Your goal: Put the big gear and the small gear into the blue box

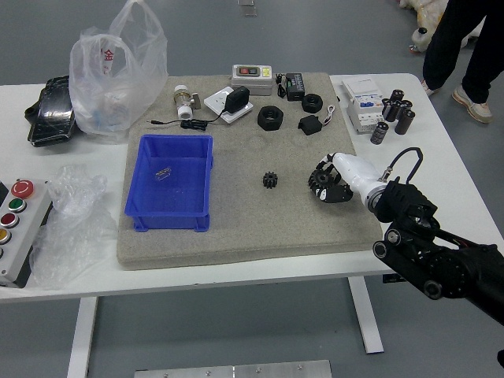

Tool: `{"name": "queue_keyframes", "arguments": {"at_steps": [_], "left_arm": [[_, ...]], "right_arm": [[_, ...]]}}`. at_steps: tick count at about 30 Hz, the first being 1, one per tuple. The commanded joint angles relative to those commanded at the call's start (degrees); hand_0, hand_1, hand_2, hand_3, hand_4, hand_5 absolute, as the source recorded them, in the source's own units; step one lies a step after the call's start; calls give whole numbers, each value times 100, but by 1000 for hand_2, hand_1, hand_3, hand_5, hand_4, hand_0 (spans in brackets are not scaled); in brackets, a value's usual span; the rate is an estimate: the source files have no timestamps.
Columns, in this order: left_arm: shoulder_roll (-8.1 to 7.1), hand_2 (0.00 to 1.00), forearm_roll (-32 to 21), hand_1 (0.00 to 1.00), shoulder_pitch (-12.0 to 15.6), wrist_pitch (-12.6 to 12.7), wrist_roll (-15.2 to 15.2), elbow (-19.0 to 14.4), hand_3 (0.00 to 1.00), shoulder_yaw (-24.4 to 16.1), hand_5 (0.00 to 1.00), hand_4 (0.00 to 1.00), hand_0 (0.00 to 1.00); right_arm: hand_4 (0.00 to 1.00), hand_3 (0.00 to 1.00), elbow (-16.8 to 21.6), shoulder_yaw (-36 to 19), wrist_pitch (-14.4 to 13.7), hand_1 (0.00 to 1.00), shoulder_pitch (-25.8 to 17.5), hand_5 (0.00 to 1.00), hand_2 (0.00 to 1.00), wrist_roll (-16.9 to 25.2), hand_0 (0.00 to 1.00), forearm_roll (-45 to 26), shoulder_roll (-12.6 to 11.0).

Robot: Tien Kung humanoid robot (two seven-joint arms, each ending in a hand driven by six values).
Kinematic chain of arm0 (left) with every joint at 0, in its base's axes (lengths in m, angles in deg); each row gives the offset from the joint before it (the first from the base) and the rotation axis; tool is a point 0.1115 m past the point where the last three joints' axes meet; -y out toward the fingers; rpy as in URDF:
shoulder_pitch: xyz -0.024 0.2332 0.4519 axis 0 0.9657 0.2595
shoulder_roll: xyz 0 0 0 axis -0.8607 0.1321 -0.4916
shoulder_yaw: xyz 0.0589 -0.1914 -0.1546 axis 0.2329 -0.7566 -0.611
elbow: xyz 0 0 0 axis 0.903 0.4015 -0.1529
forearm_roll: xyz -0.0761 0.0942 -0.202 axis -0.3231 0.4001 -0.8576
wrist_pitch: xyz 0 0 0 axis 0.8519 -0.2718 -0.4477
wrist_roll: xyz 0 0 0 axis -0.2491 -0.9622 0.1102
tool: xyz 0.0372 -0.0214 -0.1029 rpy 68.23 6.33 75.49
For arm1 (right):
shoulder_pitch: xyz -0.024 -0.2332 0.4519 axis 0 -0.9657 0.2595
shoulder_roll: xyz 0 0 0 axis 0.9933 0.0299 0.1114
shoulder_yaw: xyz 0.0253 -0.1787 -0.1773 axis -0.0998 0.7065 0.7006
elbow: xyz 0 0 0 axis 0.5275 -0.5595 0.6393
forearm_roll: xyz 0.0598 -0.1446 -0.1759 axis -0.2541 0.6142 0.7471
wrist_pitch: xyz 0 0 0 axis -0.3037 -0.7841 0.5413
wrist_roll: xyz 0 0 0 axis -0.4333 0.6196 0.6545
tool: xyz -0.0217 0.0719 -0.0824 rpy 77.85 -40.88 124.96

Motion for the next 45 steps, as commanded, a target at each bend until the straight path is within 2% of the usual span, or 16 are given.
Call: {"name": "queue_keyframes", "arguments": {"at_steps": [5, 9, 15, 21, 29, 34, 35, 40, 41, 45], "left_arm": [[-2, 632, 46, 650, 6, -6, -26, -7, 773, -36, 409, 699, 700], [-15, 632, 114, 650, 0, -21, -49, -11, 773, -81, 409, 699, 700], [-23, 632, 183, 650, 1, -37, -88, -22, 774, -130, 408, 700, 699], [-19, 633, 240, 649, 12, -50, -134, -35, 774, -171, 409, 700, 699], [-26, 633, 288, 650, 16, -58, -166, -44, 774, -206, 410, 700, 699], [-28, 633, 317, 650, 11, -67, -182, -48, 774, -224, 410, 700, 699], [-28, 633, 320, 650, 9, -68, -182, -48, 774, -225, 410, 700, 699], [-26, 633, 328, 650, 7, -66, -190, -51, 774, -232, 410, 700, 699], [-26, 633, 334, 649, 11, -66, -195, -52, 773, -237, 409, 700, 699], [-27, 633, 342, 649, 15, -65, -199, -53, 773, -245, 409, 700, 699]], "right_arm": [[183, 407, 181, 238, -79, 497, 308, 20, 319, 58, 325, -78, -23], [183, 407, 400, 587, -133, 497, 740, 20, 319, 100, 325, -116, 42], [184, 406, 664, 1094, -170, 494, 1356, 19, 319, 146, 320, -163, 356], [185, 406, 750, 1595, -180, 495, 1809, 17, 317, 194, 321, -239, 739], [200, 421, 682, 2131, -169, 497, 2123, 8, 334, 207, 327, -302, 1129], [200, 421, 617, 2382, -144, 497, 2237, 8, 334, 208, 327, -347, 1289], [340, 520, 599, 2422, -137, 548, 2246, 2, 536, 209, 362, -356, 1307], [340, 520, 466, 2563, -63, 548, 2250, 2, 536, 246, 362, -459, 1372], [448, 761, 441, 2578, -32, 696, 2253, 218, 792, 236, 421, -482, 1380], [448, 761, 393, 2681, 3, 696, 2268, 218, 792, 203, 421, -506, 1404]]}}
